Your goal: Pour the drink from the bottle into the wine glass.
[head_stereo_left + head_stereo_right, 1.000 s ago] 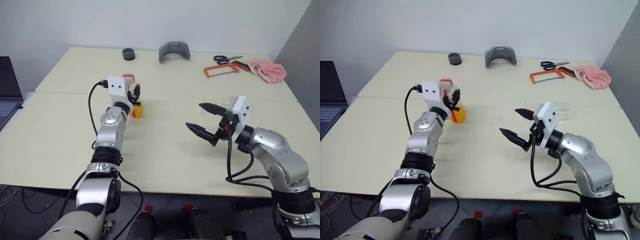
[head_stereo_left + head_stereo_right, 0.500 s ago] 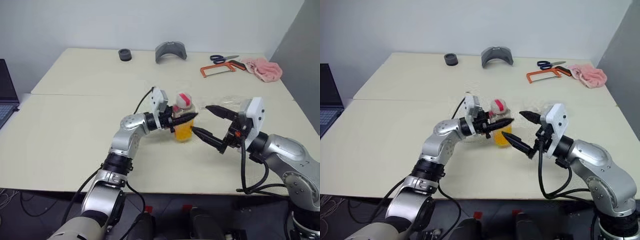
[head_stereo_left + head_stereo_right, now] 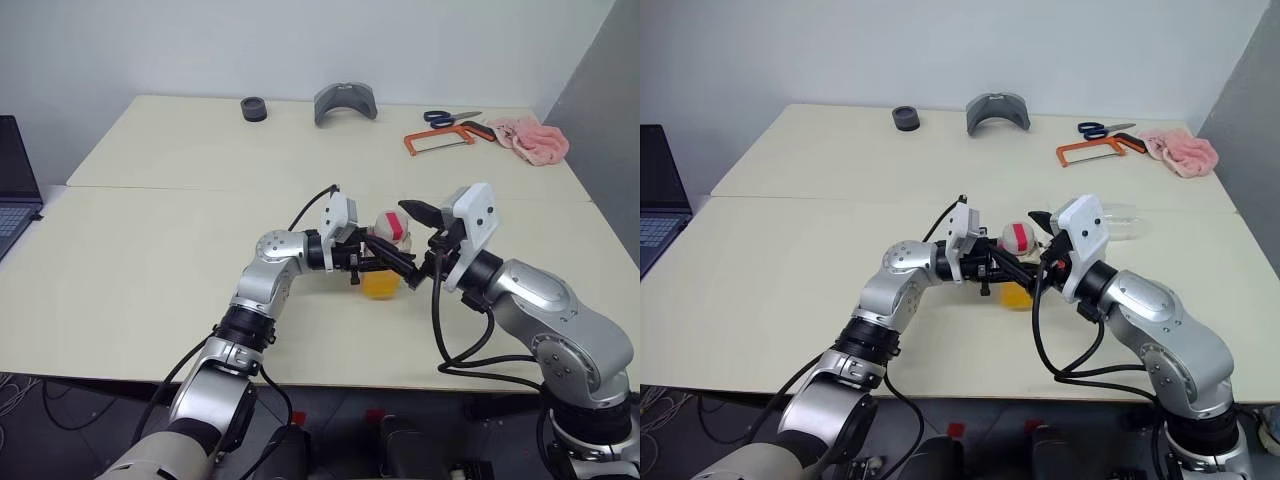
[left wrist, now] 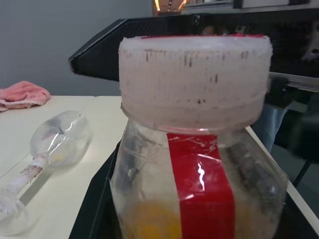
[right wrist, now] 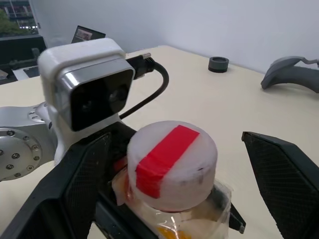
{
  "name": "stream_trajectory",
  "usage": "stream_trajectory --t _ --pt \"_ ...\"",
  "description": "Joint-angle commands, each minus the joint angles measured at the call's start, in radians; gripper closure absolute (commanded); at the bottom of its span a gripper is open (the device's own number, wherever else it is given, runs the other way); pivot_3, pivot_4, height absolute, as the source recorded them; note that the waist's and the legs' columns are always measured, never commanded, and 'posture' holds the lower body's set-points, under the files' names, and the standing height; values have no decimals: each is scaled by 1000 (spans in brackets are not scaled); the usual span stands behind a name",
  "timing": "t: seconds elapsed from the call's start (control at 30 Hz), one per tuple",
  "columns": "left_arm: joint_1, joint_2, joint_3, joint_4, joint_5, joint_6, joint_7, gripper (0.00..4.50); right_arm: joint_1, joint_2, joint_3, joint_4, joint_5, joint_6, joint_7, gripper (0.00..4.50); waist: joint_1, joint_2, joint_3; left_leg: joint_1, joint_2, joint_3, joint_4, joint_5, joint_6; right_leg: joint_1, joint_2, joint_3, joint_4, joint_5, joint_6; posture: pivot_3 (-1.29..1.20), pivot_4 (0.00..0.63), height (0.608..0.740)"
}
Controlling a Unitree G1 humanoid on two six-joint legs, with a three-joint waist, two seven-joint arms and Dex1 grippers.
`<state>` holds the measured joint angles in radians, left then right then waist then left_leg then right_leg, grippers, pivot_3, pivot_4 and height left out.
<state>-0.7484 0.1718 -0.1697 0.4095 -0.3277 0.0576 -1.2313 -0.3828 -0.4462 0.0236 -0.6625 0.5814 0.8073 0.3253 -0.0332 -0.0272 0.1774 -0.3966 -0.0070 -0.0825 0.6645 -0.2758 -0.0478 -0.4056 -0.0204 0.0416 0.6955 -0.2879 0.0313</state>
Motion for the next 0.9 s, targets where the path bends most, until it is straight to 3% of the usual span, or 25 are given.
stream_trajectory --t 0.03,0.2,0.23,0.5,0.63,0.73,0.9 --pt "-11 -1 2 -18 2 -24 -4 2738 -22 10 -14 -14 5 -28 10 608 0 0 0 0 0 0 0 0 0 0 0 0 0 0 0 0 150 740" --pt "-7 1 5 -21 7 -23 -6 2739 -27 -9 -6 11 5 -53 80 2403 0 0 0 0 0 0 0 0 0 0 0 0 0 0 0 0 150 740" --pt "-7 3 5 -22 6 -19 -11 2739 -37 -27 0 27 7 -76 133 2575 0 0 0 0 0 0 0 0 0 0 0 0 0 0 0 0 150 740" --pt "-18 45 -17 -15 11 5 -109 2766 -252 -246 100 288 -16 -294 715 2559 -3 0 0 0 -1 2 0 0 0 0 1 -1 -1 0 0 0 150 740" --pt "-14 49 -18 -15 18 -4 -118 2767 -328 -264 113 388 19 -259 833 2559 -1 0 0 0 0 2 0 0 0 0 1 -1 -1 0 0 0 150 740" --pt "-1 42 -13 -32 11 4 -96 2782 -312 -264 92 392 7 -236 808 2559 1 0 0 0 1 1 0 0 0 0 0 -1 -1 0 0 0 150 740" --pt "17 26 1 -54 4 10 -46 2787 -233 -233 -28 318 -10 -237 633 835 2 0 0 -1 1 -2 1 0 0 0 -2 -1 -1 0 0 0 150 740"
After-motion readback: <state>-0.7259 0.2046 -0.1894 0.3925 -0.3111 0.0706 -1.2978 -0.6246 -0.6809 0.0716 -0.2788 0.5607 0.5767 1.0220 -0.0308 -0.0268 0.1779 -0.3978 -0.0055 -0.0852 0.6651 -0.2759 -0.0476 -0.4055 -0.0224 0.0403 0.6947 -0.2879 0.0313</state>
